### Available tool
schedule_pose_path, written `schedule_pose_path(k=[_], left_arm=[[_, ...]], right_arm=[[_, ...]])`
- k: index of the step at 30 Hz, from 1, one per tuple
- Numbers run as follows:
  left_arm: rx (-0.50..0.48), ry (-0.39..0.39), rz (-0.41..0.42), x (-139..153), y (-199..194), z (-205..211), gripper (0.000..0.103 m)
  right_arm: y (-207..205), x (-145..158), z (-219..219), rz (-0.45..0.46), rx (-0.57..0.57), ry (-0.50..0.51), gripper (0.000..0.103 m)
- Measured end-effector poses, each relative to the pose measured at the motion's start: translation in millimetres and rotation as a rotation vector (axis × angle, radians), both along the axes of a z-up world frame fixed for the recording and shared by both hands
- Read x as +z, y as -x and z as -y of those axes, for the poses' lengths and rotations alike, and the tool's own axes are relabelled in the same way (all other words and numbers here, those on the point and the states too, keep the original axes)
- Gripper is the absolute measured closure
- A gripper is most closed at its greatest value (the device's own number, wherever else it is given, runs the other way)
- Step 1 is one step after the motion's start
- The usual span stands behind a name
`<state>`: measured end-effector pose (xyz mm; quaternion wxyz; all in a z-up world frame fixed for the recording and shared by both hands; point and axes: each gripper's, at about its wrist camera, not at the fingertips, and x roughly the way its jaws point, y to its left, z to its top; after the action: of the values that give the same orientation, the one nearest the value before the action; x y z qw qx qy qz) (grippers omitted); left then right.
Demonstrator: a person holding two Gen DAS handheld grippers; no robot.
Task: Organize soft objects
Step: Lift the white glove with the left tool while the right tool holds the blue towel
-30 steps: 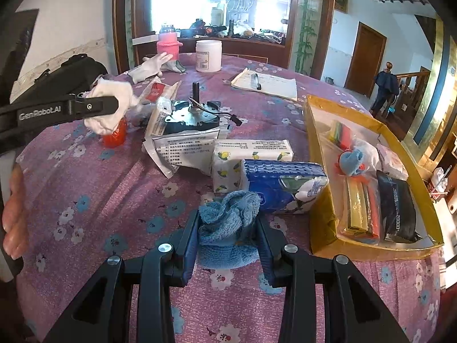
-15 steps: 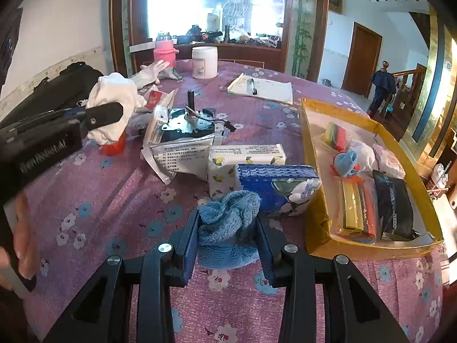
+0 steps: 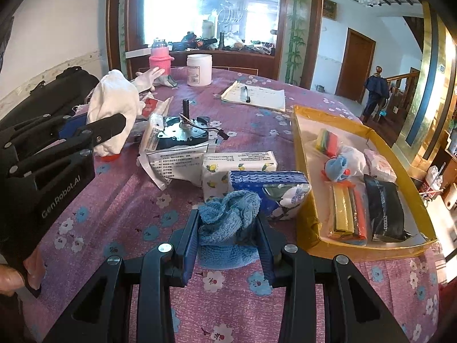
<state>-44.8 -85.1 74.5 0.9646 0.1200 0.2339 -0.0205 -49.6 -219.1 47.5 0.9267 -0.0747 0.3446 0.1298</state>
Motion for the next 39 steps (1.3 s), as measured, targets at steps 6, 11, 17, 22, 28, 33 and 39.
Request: schedule_pose_path(k=[6,11,17,22,28,33,39], left_arm=[[-0.002,-0.006,0.010,0.5,3.3,2.6,0.086],[0.000,-0.005,0.013,1.1,4.0,2.5,0.086],[0.000,-0.014,0.020,4.8,5.6,3.2,0.086],[-0.001,-0.020,0.025,6.5,6.8,3.2,0.086],[0.001,-0.023,0.025,7.4,6.9,2.9,0.086],[0.001,-0.021,0.025,6.9,7.1,2.7,0.086],[0.003,-0.017,0.028,8.5,7.2,1.2,0.086]], right_arm=[[1.0,0.7,0.4,0.011,-0.012,0.006,0.063],[1.0,1.3,0.5,0.018,-0.017,0.012,0.063],[1.1,1.5,0.8,0.018,-0.019,0.012,0.063],[2.0,2.3,1.3,0.022,-0.023,0.012,0.063],[2.8,3.7,2.2,0.032,-0.030,0.012,0.063],[5.0,4.5,1.1,0.041,-0.035,0.017,0.063],[8.7,5.8,-3.0,0.061,-0.042,0.049,0.063]])
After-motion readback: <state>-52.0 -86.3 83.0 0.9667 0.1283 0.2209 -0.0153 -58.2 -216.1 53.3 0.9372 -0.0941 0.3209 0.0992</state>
